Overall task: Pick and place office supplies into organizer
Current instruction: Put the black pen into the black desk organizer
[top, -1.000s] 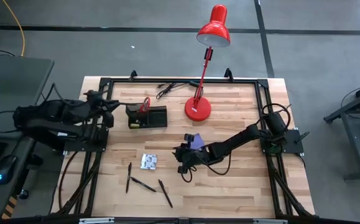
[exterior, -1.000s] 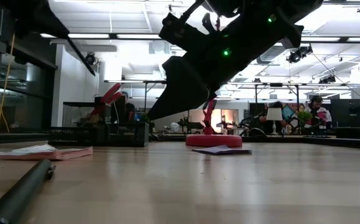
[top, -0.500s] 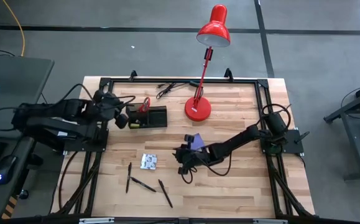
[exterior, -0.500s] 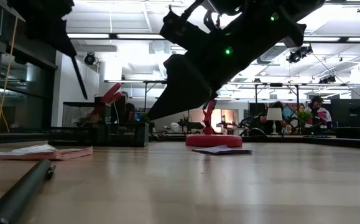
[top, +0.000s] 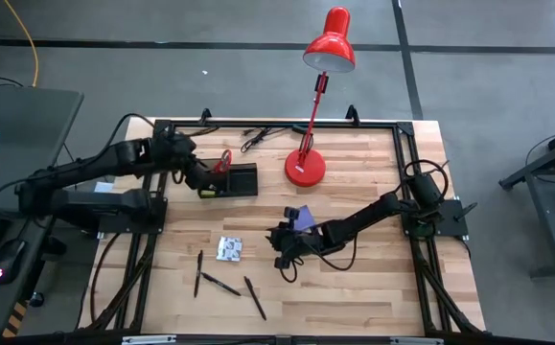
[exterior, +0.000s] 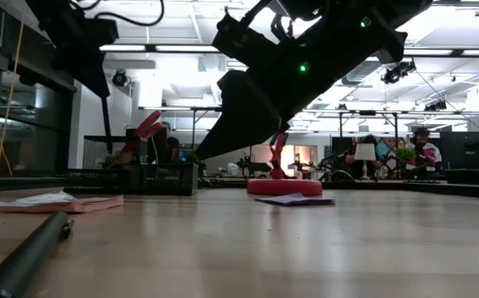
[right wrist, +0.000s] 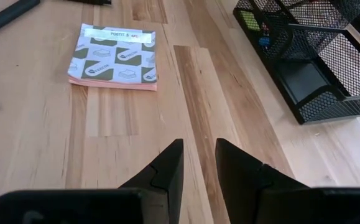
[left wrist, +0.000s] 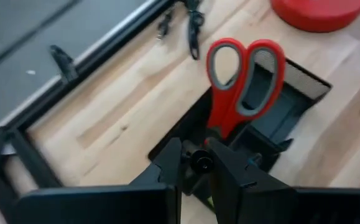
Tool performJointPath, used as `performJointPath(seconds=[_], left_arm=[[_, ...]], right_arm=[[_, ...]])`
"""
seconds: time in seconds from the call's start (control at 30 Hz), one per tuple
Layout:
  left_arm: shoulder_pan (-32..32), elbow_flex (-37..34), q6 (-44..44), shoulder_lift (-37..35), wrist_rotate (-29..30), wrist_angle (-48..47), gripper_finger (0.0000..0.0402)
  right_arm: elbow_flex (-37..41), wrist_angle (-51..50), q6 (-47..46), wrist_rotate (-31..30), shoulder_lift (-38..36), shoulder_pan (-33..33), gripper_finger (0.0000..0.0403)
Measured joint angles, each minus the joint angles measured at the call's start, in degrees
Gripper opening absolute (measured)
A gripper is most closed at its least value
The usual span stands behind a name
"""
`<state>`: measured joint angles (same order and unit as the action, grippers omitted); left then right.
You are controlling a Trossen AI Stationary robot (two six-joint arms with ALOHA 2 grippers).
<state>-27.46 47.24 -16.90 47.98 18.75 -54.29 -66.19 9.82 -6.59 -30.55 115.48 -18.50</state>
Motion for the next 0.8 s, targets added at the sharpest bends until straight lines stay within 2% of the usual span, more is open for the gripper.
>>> performJointPath(seconds=[0.13, 0.23, 0.43, 0.8], left_arm=[[-3.7, 0.0, 3.0, 1.7, -7.7, 3.4, 0.003], [-5.7, 0.0, 4.5, 3.3, -11.0, 5.5, 0.0029], [-8.2, 0.0, 6.4, 9.2, -11.9, 6.1, 0.0033], [-8.2, 0.0, 8.4, 19.8, -11.8, 11.3, 0.0039]], right_arm=[[0.0, -0.2, 0.0, 0.0, 0.0, 0.0, 0.0085], [0.0, -0.2, 0.0, 0.2, 0.0, 0.0, 0.0085], [0.0, -0.1, 0.0, 1.6, 0.0, 0.0, 0.0085], [0.0, -0.1, -0.3, 1.7, 0.0, 0.0, 0.0084]])
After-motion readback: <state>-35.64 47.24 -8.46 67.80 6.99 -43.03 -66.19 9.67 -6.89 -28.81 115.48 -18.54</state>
